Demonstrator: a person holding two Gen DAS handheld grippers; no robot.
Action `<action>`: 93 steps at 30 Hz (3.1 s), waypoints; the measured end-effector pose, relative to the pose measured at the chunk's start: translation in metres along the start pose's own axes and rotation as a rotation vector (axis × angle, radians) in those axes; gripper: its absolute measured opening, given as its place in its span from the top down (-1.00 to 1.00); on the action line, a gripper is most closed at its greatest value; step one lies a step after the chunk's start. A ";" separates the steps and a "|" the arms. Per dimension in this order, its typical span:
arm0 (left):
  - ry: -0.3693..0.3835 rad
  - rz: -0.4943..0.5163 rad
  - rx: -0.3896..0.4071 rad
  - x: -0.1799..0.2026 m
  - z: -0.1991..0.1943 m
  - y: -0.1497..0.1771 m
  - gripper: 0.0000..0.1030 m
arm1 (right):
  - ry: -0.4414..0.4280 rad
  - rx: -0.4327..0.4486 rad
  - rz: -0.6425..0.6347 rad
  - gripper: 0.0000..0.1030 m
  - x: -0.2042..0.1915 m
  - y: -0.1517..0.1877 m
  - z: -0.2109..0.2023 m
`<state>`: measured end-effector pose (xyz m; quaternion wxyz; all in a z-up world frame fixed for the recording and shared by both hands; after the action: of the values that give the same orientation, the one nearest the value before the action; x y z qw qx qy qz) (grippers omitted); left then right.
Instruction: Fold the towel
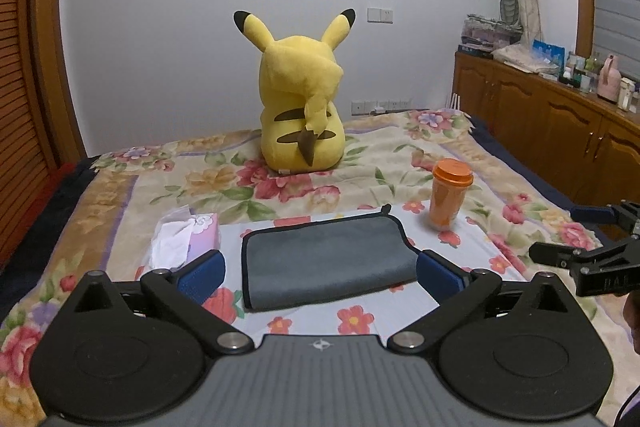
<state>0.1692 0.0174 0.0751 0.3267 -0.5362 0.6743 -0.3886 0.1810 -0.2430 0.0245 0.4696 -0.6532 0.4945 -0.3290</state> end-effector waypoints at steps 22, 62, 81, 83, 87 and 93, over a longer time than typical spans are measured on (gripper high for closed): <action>-0.025 -0.012 -0.001 0.023 -0.050 0.055 -1.00 | 0.000 0.042 0.023 -1.00 -0.016 0.024 -0.058; -0.069 -0.079 -0.128 0.034 -0.021 0.157 -1.00 | 0.027 -0.076 0.046 -1.00 -0.036 0.112 -0.048; -0.094 -0.062 -0.043 0.033 -0.034 0.150 -1.00 | 0.051 -0.031 0.060 -1.00 -0.030 0.110 -0.052; -0.100 -0.055 -0.032 0.033 -0.035 0.149 -1.00 | 0.054 -0.015 0.063 -1.00 -0.029 0.109 -0.055; -0.107 -0.046 -0.010 0.034 -0.038 0.148 -1.00 | 0.057 0.007 0.064 -1.00 -0.027 0.108 -0.058; -0.116 -0.046 0.018 0.032 -0.043 0.146 -1.00 | 0.063 0.038 0.065 -1.00 -0.025 0.106 -0.063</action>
<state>0.0570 0.0111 -0.0321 0.3611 -0.5704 0.6382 -0.3701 0.0814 -0.2443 -0.0528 0.4767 -0.6170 0.5237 -0.3432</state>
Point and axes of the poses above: each gripper's, at about its wrist camera, not at the fingertips, and z roughly the way its jaws point, x to its right, y to its underside, the point moved 4 cm from there along z, roughly the way its jaws point, and after that the axes turned 2 degrees about x, right-handed, at the moved point
